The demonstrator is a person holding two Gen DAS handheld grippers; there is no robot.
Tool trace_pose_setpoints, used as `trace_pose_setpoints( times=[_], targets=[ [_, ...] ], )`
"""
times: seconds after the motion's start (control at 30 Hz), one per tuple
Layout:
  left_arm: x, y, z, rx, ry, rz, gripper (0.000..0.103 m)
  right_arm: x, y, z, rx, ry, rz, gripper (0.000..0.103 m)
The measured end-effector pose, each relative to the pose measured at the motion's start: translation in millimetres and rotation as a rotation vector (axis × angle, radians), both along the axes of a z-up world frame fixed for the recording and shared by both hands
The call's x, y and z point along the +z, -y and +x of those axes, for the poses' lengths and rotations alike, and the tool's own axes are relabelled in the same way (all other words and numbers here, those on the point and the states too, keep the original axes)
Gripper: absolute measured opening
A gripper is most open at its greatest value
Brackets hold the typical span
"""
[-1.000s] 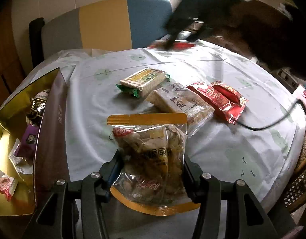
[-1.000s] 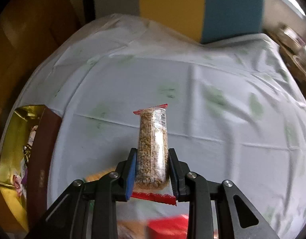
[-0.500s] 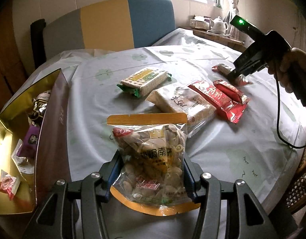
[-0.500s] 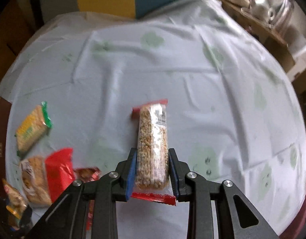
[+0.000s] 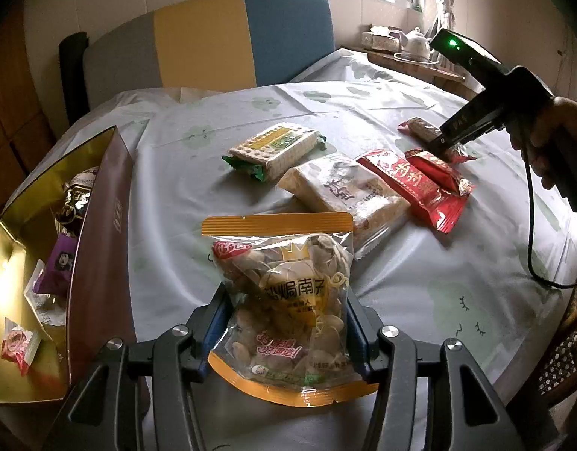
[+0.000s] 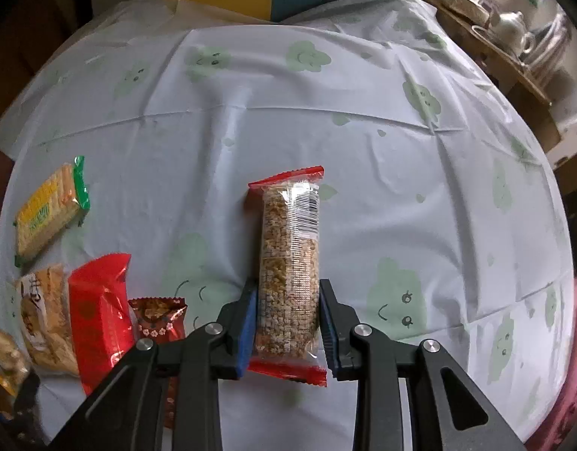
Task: Organize snacks
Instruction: 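Carry the clear bag into the gold tray and open the left gripper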
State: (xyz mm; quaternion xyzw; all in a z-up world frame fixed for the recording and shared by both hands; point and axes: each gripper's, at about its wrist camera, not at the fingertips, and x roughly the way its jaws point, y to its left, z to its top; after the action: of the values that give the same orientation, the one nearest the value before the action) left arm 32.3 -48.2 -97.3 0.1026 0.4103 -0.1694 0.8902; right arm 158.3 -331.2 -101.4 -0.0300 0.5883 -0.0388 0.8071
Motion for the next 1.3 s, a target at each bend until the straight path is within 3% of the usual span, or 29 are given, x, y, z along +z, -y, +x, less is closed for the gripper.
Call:
trace_pose_setpoints(
  times=[0.4, 0.57, 0.67, 0.87, 1.03, 1.13, 1.3],
  targets=[
    [4.6, -3.0, 8.7, 0.000, -0.062, -0.036, 0.053, -1.6, -32.8, -7.4, 0.069, 0.008, -0.106, 0.032],
    [22.7, -11.5, 4.3, -0.025, -0.086, -0.135, 0.052, -3.0, -44.6, -12.0, 0.092, 0.018, -0.146, 0.032],
    [49.4, -26.6, 4.2, -0.017, -0.084, -0.258, 0.052, -5.5, -50.2, -17.4, 0.106, 0.025, -0.169, 0.032],
    [95.6, -96.8, 23.4, 0.162, -0.037, -0.428, 0.052, -0.7, -53.6, -23.2, 0.115, 0.028, -0.178, 0.032],
    [97.7, -168.2, 45.7, 0.403, -0.027, -0.413, 0.052, 0.6, -57.8, -27.5, 0.129, 0.029, -0.193, 0.032],
    [86.1, -201.5, 61.6, 0.512, -0.076, -0.421, 0.052, 1.0, -60.5, -28.6, 0.141, 0.029, -0.204, 0.032],
    [64.2, -225.9, 91.6, 0.598, -0.152, -0.419, 0.053, 1.6, -63.4, -29.5, 0.155, 0.030, -0.215, 0.032]
  ],
)
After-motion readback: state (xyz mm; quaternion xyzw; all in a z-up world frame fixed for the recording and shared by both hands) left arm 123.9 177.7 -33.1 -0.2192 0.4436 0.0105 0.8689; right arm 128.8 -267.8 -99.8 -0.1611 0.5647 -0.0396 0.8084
